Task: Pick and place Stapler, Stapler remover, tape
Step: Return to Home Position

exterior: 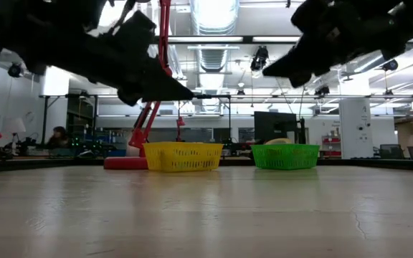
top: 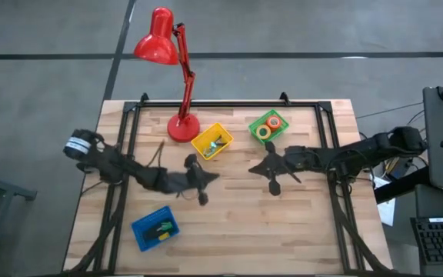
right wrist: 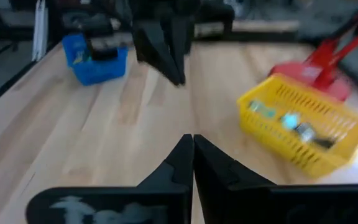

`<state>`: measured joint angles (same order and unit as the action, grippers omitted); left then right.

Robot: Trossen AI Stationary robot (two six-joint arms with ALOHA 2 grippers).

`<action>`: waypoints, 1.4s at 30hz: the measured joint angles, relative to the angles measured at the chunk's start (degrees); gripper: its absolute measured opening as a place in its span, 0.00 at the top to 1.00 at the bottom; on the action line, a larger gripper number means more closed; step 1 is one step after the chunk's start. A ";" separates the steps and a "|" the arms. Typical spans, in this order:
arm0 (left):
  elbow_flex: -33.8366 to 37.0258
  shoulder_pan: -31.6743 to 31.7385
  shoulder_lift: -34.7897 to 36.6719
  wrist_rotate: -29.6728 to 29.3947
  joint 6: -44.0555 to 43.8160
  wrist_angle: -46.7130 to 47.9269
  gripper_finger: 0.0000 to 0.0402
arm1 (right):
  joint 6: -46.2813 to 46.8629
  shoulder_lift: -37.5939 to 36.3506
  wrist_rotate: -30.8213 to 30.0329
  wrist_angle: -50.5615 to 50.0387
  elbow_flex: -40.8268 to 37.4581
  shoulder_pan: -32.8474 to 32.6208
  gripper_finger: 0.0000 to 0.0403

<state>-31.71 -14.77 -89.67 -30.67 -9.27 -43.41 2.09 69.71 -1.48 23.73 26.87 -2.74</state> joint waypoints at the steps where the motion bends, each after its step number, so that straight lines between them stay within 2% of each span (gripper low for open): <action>1: 0.96 1.29 0.44 0.85 0.81 -1.91 0.98 | -0.52 -1.01 -0.82 0.27 0.00 0.09 0.98; 6: 6.34 4.59 8.32 5.23 1.67 -3.55 0.99 | -2.49 -8.95 -1.57 -5.50 -0.02 1.70 0.98; 12: 14.61 4.66 23.81 7.11 1.83 -3.95 0.98 | -5.31 -19.37 -1.27 -15.50 -0.57 2.08 0.98; 21: 26.65 4.44 42.70 7.32 0.53 -3.59 0.99 | -3.64 -30.07 -1.02 -13.57 -9.13 2.05 0.98; 25: 30.26 4.55 48.39 11.47 0.24 -3.55 0.99 | -3.97 -34.56 -0.98 -11.79 -13.63 2.05 0.98; 29: 31.11 4.59 53.54 13.09 0.23 0.47 0.98 | -4.66 -38.72 -0.36 -9.83 -16.28 2.66 0.98; 37: 31.19 4.59 63.65 14.45 3.29 6.78 0.98 | -5.11 -42.80 8.78 -12.57 -17.57 7.33 0.98; 42: 31.19 4.59 69.21 14.64 2.73 10.87 0.96 | -2.16 -46.43 8.61 -11.40 -21.07 8.70 0.98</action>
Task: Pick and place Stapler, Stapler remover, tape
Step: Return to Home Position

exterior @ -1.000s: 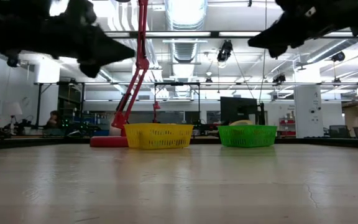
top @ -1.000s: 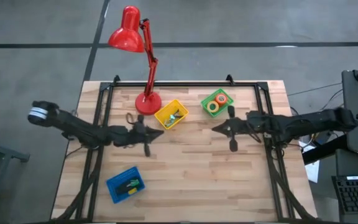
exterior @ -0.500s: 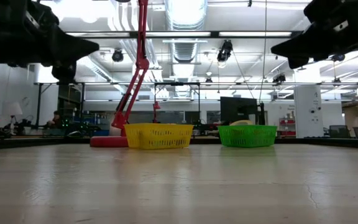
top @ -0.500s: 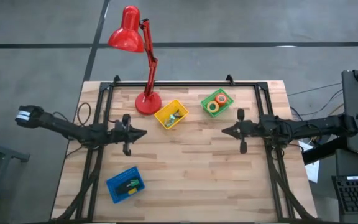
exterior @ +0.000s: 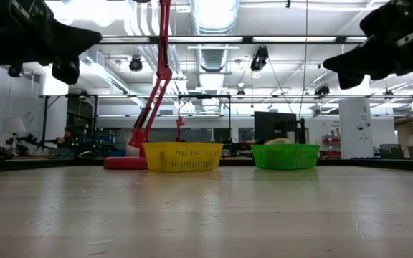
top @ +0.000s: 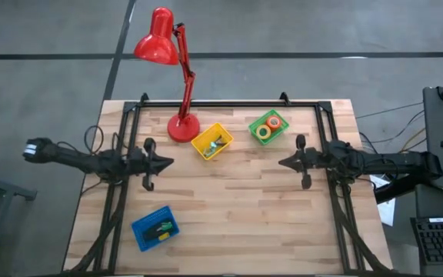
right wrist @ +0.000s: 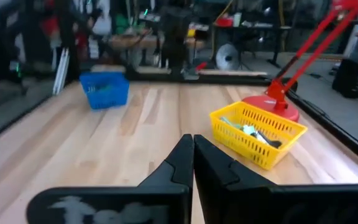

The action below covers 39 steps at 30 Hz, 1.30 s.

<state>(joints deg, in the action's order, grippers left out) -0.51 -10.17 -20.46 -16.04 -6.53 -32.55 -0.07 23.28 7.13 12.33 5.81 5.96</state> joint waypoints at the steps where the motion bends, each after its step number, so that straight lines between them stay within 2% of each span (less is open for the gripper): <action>1: 0.02 -0.04 0.93 0.13 0.07 0.50 0.96 | 1.33 -1.41 -0.69 0.53 -0.85 0.09 0.98; 3: 0.02 -0.04 2.36 0.13 0.49 1.96 0.97 | 3.01 -4.82 -2.58 0.68 -2.55 0.11 0.98; 7: 0.04 -0.04 3.78 0.13 0.16 2.56 0.97 | 1.96 -12.22 -2.64 -0.45 -5.19 0.10 0.98; 14: 0.02 -0.07 3.89 0.13 -2.79 3.06 0.96 | 1.77 -20.31 -2.68 -9.13 -5.27 0.08 0.98; 18: -0.04 -0.07 3.80 0.11 -2.84 3.19 0.97 | 5.80 -20.57 -2.83 -11.34 -5.25 0.06 0.98; 39: -0.07 -0.07 3.77 0.12 -2.87 3.27 0.96 | 5.46 -19.80 -2.75 -11.38 -5.23 0.06 0.98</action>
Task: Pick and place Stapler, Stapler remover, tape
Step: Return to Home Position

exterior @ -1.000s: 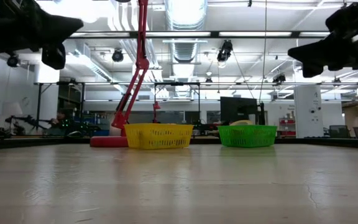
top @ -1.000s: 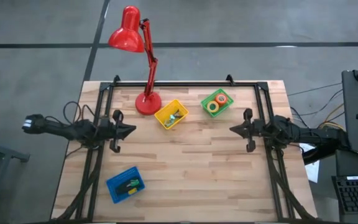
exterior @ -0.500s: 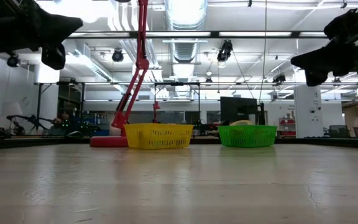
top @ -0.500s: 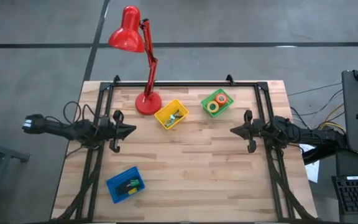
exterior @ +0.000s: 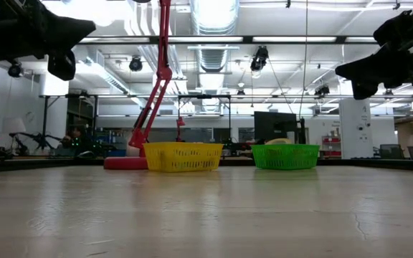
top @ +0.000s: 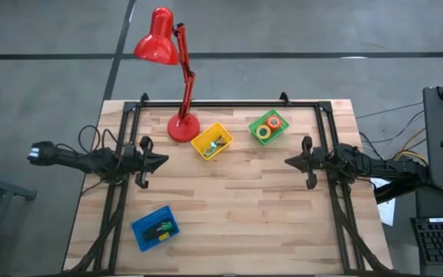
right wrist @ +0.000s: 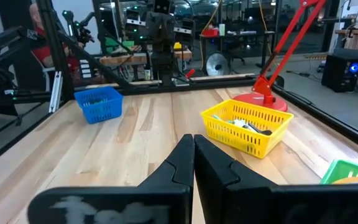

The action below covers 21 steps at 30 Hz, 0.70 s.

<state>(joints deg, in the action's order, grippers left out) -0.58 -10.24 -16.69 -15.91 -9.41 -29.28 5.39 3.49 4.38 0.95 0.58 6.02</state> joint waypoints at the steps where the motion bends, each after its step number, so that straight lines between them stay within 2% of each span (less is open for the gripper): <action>1: -0.01 0.00 0.00 0.00 0.00 0.00 0.96 | 0.00 0.00 0.00 0.00 0.01 0.00 0.98; 21: -0.02 -0.01 0.00 -0.01 0.00 0.00 0.97 | 0.20 0.00 0.09 0.00 0.04 0.02 0.98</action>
